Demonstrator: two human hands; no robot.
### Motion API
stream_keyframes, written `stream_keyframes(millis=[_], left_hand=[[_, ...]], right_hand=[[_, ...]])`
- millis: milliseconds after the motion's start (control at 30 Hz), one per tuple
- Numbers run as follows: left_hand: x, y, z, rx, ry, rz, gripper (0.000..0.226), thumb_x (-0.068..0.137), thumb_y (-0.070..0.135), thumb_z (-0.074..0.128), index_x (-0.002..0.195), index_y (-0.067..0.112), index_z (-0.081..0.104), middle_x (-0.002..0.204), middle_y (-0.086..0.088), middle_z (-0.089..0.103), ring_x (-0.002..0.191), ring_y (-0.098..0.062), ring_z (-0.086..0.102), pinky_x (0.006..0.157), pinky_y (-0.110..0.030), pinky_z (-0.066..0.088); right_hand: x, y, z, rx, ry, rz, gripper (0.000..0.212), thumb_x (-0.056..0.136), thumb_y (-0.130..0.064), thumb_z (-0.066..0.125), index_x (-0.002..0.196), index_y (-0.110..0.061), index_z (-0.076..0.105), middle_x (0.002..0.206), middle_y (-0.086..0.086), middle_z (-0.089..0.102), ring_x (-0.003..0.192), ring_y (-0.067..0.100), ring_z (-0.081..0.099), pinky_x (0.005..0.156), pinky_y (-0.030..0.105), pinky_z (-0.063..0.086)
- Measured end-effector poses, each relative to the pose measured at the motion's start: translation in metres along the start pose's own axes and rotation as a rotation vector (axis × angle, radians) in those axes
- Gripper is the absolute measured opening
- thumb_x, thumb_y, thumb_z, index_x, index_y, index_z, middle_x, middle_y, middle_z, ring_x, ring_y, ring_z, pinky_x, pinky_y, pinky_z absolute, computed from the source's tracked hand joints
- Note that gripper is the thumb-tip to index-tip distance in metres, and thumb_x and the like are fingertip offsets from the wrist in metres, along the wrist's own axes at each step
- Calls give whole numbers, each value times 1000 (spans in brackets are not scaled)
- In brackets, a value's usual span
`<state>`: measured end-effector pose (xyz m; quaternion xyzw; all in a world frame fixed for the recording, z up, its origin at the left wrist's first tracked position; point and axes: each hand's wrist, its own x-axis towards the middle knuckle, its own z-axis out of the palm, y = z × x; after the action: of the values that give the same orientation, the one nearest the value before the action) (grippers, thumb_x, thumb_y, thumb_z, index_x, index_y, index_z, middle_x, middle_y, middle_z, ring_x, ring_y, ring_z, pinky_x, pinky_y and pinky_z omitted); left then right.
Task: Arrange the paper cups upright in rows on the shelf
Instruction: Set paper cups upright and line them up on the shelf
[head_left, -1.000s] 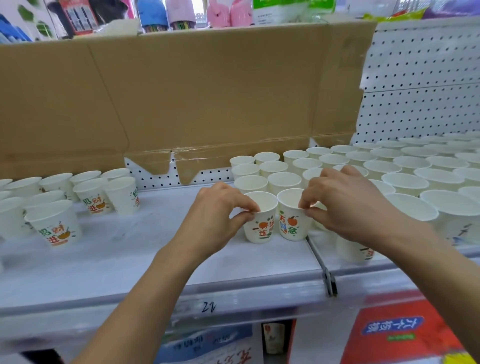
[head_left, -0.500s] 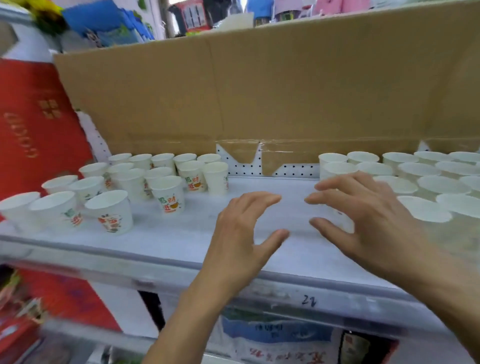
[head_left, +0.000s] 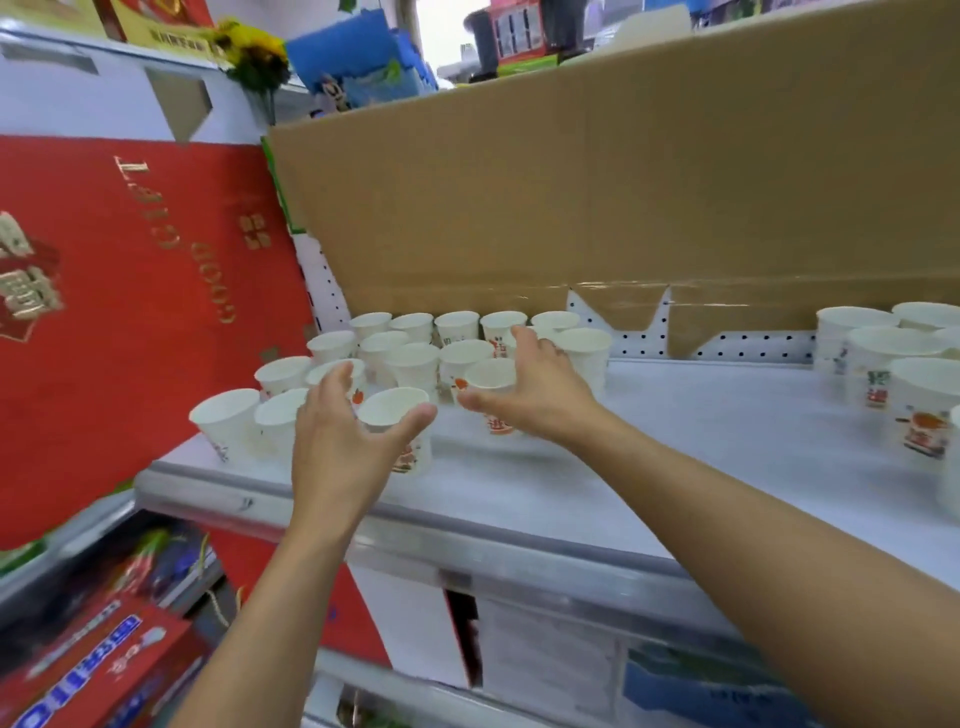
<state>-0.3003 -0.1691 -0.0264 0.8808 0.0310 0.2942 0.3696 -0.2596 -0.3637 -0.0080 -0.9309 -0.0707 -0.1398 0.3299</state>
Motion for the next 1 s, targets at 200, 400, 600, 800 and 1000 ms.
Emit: stream_keyframes(millis=[200, 400, 600, 800, 1000], left_hand=[[17, -9, 2, 93, -84, -14, 88, 64, 61, 76, 137, 23, 47, 128, 3, 60, 117, -20, 54, 94, -38, 45], [12, 2, -3, 73, -101, 5, 75, 67, 52, 79, 132, 21, 54, 124, 2, 63, 114, -17, 56, 95, -36, 44], [-35, 64, 14, -142, -198, 104, 70, 66, 47, 80, 129, 28, 55, 115, 8, 60, 97, -10, 57, 88, -38, 51], [-96, 146, 58, -332, -399, 231, 67, 67, 48, 80, 127, 32, 54, 113, 11, 58, 93, 0, 54, 72, -22, 48], [-147, 214, 94, -475, -610, 314, 69, 66, 46, 82, 128, 31, 55, 113, 14, 60, 97, -1, 57, 82, -27, 54]], right_hand=[[16, -13, 12, -174, 92, 40, 81, 71, -64, 67, 129, -15, 39, 124, 10, 58, 117, 30, 50, 90, 40, 45], [-6, -16, -6, -83, 88, 26, 71, 75, -51, 70, 131, -20, 40, 126, 3, 55, 120, 24, 44, 93, 38, 41], [-85, 18, -82, 30, 102, -34, 71, 76, -39, 73, 137, -27, 37, 128, -9, 46, 125, 12, 34, 97, 32, 40], [-162, 75, -161, -99, 189, 97, 74, 75, -44, 74, 138, -29, 37, 130, -7, 51, 120, 11, 44, 96, 30, 40], [-222, 111, -237, -246, 275, 249, 78, 68, -50, 76, 135, -28, 42, 122, -5, 56, 113, 13, 51, 97, 39, 45]])
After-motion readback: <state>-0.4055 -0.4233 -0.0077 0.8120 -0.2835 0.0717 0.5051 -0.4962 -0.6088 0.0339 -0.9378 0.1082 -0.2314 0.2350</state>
